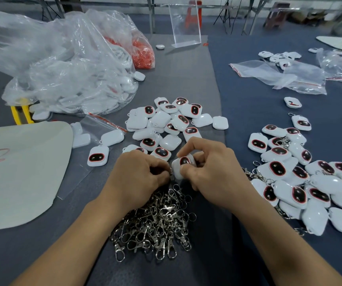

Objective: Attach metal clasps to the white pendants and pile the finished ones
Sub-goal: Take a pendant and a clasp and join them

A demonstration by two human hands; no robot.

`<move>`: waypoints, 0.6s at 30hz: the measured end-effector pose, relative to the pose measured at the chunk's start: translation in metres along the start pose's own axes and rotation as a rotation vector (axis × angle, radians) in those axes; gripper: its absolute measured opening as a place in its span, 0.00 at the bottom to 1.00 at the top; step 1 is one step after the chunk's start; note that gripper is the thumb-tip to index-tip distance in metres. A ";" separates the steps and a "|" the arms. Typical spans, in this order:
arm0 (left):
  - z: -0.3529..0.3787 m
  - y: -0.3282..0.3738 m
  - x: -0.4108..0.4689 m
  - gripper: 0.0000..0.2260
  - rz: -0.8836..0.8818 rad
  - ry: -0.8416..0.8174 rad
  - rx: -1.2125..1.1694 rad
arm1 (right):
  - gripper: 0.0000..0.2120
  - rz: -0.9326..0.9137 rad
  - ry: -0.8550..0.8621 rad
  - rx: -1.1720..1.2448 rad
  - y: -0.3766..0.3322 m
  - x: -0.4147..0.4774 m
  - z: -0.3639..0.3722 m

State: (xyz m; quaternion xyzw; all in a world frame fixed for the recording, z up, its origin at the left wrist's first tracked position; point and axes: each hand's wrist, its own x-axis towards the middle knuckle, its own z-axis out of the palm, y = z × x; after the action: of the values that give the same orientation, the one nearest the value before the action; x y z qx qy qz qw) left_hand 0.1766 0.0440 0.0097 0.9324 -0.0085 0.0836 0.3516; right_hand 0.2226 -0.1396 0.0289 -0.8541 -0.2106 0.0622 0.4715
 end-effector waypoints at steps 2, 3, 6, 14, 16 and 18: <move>0.001 -0.001 0.001 0.12 -0.003 0.006 -0.013 | 0.07 -0.009 0.001 0.001 -0.001 -0.002 0.001; 0.001 0.000 0.001 0.12 -0.008 0.013 -0.020 | 0.07 -0.018 -0.003 -0.001 -0.001 -0.003 0.002; 0.001 0.000 -0.001 0.14 -0.013 0.040 -0.020 | 0.09 -0.039 -0.021 0.021 -0.002 -0.006 0.004; 0.005 0.001 -0.003 0.10 -0.025 0.218 -0.180 | 0.08 0.240 -0.025 0.575 0.002 0.002 -0.002; 0.005 0.003 -0.003 0.11 0.006 0.249 -0.278 | 0.07 0.322 -0.045 0.716 0.001 0.005 -0.008; 0.003 0.006 -0.002 0.14 0.029 0.244 -0.339 | 0.08 0.380 -0.083 0.799 0.001 0.006 -0.012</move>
State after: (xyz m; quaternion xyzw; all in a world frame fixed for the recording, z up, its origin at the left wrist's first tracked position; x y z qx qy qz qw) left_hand 0.1743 0.0372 0.0106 0.8425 0.0067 0.1986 0.5008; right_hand 0.2323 -0.1469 0.0354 -0.6252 -0.0280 0.2584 0.7359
